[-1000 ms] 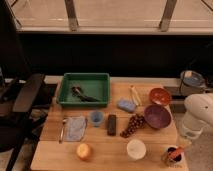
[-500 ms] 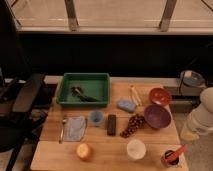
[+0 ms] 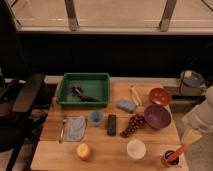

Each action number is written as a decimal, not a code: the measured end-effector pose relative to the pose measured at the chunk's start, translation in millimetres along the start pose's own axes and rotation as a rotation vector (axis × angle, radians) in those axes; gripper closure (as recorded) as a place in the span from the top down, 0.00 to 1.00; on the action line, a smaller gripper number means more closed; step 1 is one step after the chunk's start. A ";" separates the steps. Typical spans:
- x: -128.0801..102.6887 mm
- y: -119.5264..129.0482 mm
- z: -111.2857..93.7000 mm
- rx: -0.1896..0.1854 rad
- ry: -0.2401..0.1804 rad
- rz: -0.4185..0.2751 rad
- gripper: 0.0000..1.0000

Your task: Place pepper in plastic cup

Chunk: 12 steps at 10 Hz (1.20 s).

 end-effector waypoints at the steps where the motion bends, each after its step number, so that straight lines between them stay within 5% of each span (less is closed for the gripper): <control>1: 0.2 -0.4 -0.1 0.001 0.000 0.000 0.76; 4: 6.4 6.0 14.1 -0.061 0.048 -0.015 0.76; 9: 40.0 31.9 95.4 -0.253 0.135 -0.016 0.76; 12: 50.3 35.4 109.9 -0.311 0.158 -0.006 0.76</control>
